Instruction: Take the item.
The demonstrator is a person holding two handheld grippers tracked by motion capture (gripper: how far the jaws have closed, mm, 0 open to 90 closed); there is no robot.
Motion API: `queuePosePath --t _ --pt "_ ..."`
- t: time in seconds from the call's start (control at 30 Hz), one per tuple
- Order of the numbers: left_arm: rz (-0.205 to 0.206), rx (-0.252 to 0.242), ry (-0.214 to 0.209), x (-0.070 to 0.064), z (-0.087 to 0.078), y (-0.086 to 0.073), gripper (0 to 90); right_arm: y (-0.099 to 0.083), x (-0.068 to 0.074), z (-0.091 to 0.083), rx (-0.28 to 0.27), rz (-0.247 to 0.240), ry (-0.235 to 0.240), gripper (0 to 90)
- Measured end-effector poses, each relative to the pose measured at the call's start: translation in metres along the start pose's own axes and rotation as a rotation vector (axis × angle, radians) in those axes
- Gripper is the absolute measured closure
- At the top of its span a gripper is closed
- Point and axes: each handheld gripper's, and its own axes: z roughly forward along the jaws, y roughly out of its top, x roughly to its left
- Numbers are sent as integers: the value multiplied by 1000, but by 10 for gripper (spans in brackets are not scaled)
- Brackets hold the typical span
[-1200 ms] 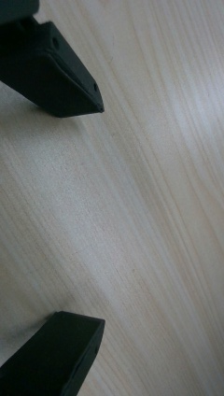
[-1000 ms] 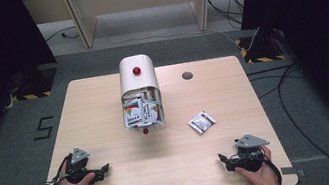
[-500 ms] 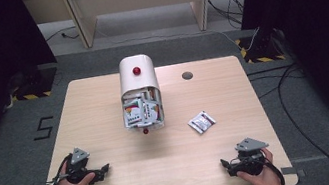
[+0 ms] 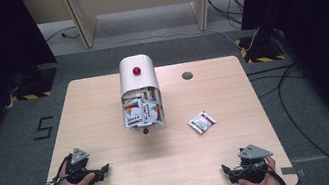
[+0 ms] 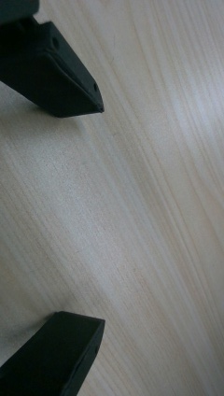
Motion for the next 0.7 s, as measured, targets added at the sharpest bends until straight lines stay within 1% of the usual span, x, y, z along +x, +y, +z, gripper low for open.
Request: queuePosePath --t 0.03,0.07,0.1,0.17,0.7 --pt "0 0 1 0 0 0 0 0 0 0 0 0 0 97" --pt "0 -1 0 0 0 0 0 -4 2 -1 -26 6 -6 97" --pt "0 -1 0 0 0 0 0 -4 2 -1 -26 6 -6 97" --pt "0 0 1 0 0 0 0 -9 3 -3 -55 7 -8 97" --pt "-1 0 1 0 0 0 0 -10 3 -3 -54 8 -7 97"
